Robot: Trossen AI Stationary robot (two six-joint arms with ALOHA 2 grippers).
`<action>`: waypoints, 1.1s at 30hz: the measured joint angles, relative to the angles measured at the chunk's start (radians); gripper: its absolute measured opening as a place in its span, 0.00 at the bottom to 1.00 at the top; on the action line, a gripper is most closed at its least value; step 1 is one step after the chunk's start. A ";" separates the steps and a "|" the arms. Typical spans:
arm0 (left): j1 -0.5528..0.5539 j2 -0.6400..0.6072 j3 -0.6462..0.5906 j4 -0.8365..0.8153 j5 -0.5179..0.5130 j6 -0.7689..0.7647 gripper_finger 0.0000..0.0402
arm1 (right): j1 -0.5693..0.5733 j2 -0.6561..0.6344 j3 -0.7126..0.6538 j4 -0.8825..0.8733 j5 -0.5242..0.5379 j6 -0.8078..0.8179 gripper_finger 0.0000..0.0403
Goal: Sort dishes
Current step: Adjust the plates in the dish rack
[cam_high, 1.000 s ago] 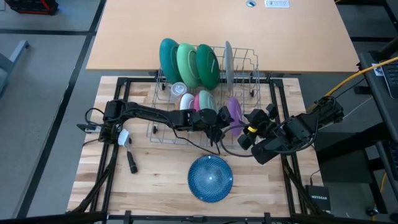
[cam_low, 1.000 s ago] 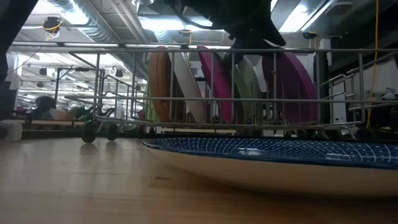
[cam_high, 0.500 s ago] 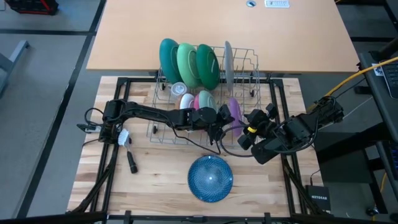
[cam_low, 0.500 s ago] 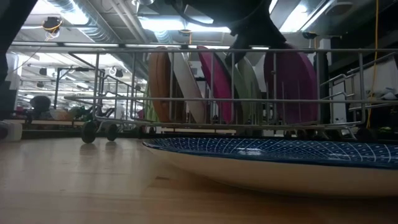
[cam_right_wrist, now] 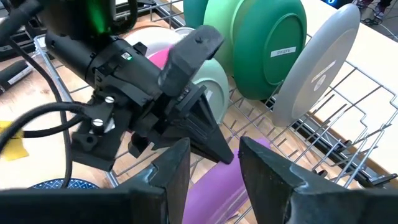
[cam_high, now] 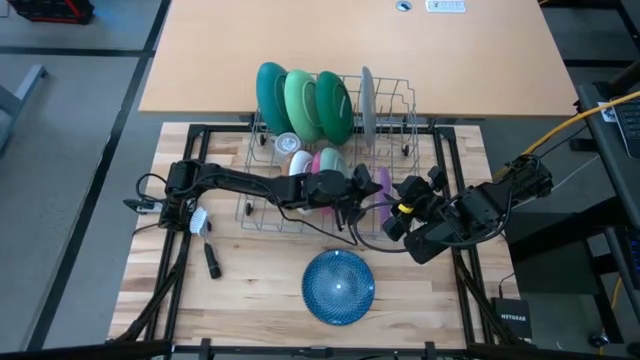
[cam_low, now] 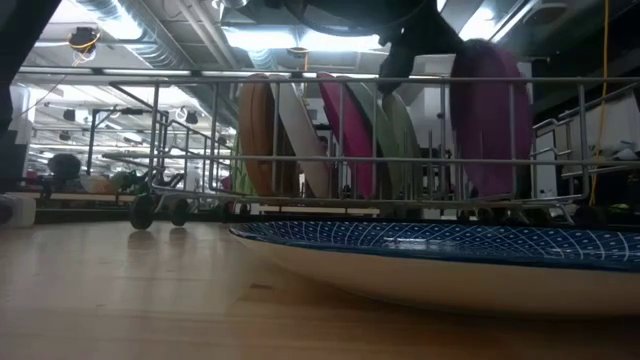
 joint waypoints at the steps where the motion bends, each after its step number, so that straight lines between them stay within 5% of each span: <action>1: 0.000 0.000 0.000 0.014 0.001 0.000 0.00 | 0.000 0.000 0.000 0.000 0.000 0.000 0.36; 14: 0.000 0.000 0.000 0.022 -0.007 0.005 0.00 | 0.000 0.000 0.000 0.000 0.000 0.000 0.36; 33: 0.000 -0.025 0.000 0.139 -0.155 0.086 0.00 | 0.000 0.000 0.000 -0.001 0.000 0.024 0.36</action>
